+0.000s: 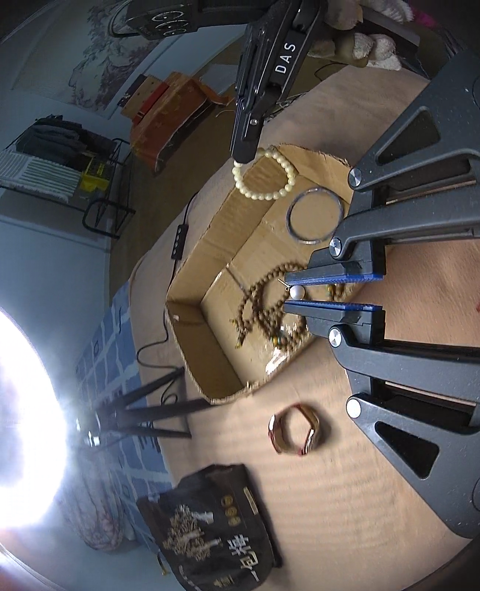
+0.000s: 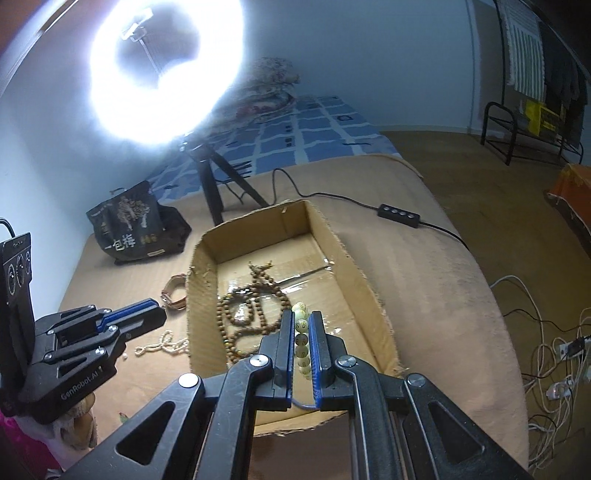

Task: Organize jewelry
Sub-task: 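Open both tools to drop the bracelet and earring into the box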

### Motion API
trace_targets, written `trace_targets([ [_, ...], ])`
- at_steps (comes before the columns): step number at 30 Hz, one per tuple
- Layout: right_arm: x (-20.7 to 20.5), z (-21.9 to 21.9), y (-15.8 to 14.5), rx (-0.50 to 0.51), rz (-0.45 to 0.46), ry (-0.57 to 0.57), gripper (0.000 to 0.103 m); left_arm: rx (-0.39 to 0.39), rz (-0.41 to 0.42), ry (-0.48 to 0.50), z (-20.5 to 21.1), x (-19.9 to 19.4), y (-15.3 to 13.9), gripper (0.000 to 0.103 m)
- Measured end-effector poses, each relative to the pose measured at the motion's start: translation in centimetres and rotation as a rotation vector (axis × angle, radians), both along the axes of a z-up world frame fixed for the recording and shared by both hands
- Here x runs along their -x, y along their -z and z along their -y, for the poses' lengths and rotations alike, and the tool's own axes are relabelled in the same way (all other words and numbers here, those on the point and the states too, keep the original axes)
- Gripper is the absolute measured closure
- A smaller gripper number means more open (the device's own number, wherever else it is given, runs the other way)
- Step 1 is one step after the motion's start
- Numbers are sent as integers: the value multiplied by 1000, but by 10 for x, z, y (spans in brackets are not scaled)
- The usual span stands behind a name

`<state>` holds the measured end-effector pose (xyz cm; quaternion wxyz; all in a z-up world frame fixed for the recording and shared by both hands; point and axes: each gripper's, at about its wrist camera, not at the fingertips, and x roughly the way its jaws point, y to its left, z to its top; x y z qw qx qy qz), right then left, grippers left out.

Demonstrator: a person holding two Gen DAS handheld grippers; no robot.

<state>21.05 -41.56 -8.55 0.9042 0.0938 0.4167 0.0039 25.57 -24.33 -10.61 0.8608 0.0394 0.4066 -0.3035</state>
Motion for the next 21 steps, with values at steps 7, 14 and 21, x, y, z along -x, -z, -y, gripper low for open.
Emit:
trace_targets([
  [7, 0, 7, 6, 6, -20, 9, 97, -21, -11, 32, 16, 6, 5, 97],
  [14, 2, 10, 3, 23, -13, 38, 58, -32, -36, 29, 18, 7, 9, 53],
  [21, 4, 14, 0, 43, 7, 86, 20, -48, -29, 21, 12, 8, 10, 50],
])
